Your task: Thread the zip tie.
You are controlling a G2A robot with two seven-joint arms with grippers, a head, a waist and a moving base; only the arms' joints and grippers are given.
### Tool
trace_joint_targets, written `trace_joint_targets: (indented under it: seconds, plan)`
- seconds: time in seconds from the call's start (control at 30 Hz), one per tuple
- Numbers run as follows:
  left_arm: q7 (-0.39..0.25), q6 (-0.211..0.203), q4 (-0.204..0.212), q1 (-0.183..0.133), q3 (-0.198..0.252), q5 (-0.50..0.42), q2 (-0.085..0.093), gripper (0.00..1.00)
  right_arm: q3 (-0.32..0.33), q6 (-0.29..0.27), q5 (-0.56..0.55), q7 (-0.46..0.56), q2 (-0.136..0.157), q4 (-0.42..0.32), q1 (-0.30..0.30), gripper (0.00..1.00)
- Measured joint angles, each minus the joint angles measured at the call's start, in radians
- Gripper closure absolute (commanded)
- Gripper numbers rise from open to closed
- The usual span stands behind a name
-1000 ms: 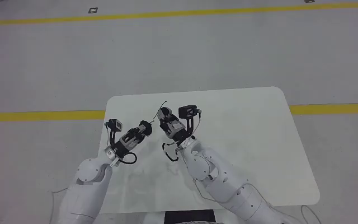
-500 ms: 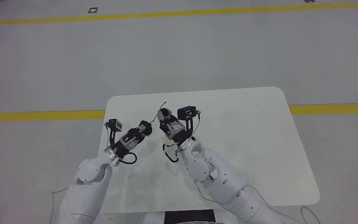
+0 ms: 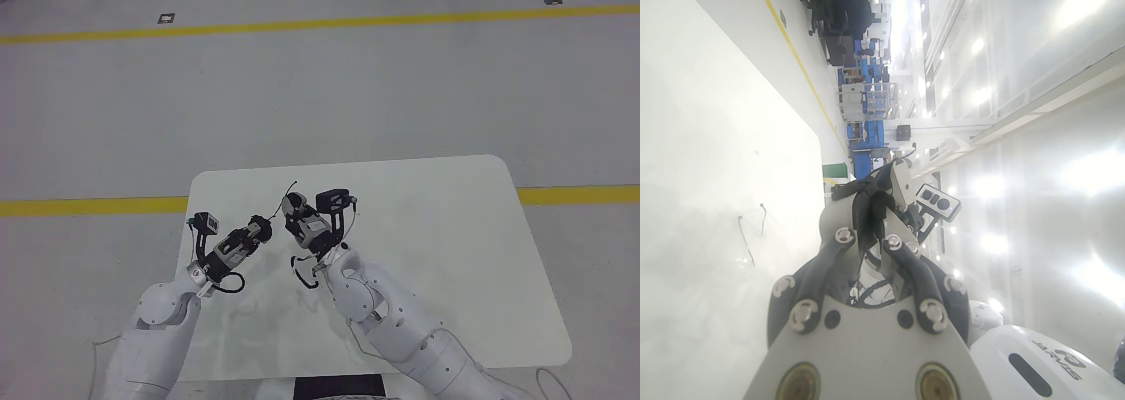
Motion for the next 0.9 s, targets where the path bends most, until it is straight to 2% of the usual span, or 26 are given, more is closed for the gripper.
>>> trace_joint_targets:
  seconds: [0.9]
  plan:
    - [0.000,0.000,0.000,0.000,0.000,0.000,0.000,1.00,0.032,-0.023,-0.027,0.022,-0.008,-0.020,-0.031,1.00]
